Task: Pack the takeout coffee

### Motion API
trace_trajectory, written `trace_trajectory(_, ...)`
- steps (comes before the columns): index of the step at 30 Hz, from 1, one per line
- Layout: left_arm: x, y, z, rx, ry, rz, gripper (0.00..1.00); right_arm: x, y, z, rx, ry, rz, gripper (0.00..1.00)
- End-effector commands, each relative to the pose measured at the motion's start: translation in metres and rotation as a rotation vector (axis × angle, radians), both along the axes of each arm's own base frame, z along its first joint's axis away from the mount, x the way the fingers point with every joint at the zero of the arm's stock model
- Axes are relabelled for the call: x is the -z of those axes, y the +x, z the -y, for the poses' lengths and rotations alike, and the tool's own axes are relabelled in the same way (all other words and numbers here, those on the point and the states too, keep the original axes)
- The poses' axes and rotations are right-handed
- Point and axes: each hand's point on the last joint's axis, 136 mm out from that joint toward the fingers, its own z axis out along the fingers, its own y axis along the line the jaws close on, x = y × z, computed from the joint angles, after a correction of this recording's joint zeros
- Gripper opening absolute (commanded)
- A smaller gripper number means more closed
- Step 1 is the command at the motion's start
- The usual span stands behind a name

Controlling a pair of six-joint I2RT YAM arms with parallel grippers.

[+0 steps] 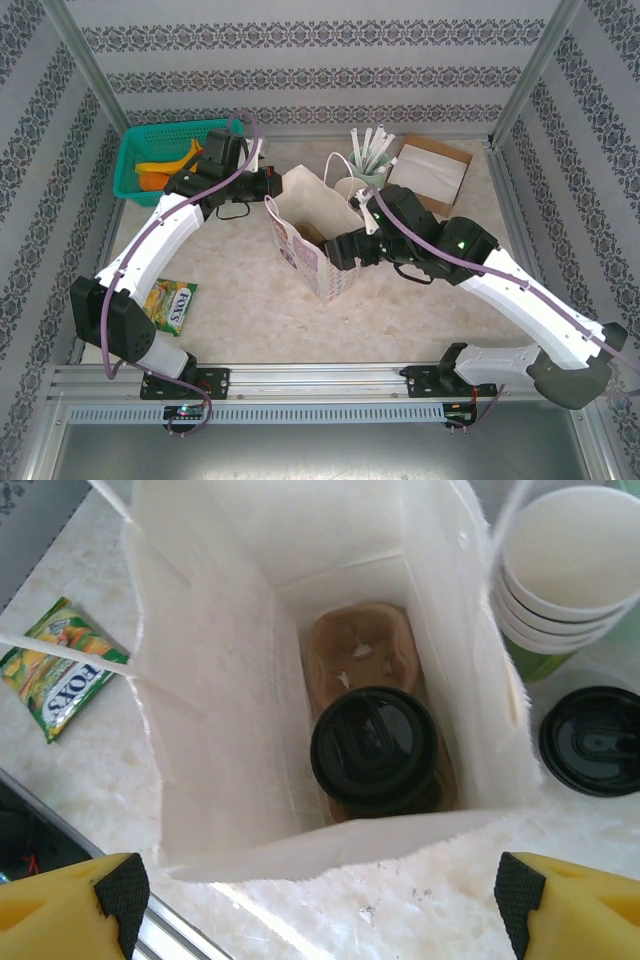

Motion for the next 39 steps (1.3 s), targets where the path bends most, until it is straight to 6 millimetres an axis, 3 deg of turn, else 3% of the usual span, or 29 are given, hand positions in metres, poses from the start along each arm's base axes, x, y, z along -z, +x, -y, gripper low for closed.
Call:
trace_trajectory(1,-0.011,0.002,0.004,-0.003,-0.023,0.026,0.0,0.002,-0.005,0.017,0.068,0.005,0.008,0.89)
trace_trajectory(11,-0.011,0.002,0.003,-0.008,-0.021,0.02,0.0,0.032,-0.048,0.044,-0.031,0.029,-0.1,0.85)
trace_trajectory(16,-0.01,0.003,0.004,-0.01,-0.027,0.015,0.0,0.056,-0.054,0.035,-0.054,0.095,-0.189,0.83)
trace_trajectory(22,-0.008,0.003,0.003,-0.016,-0.022,0.009,0.0,0.089,-0.04,0.033,-0.025,0.057,-0.229,0.76)
trace_trajectory(31,-0.006,0.003,0.001,-0.03,-0.015,0.002,0.0,0.1,-0.014,0.012,-0.031,0.149,-0.198,0.71)
trace_trajectory(39,-0.008,0.001,-0.002,-0.043,-0.011,-0.011,0.04,0.098,0.016,0.008,0.021,0.171,-0.134,0.72)
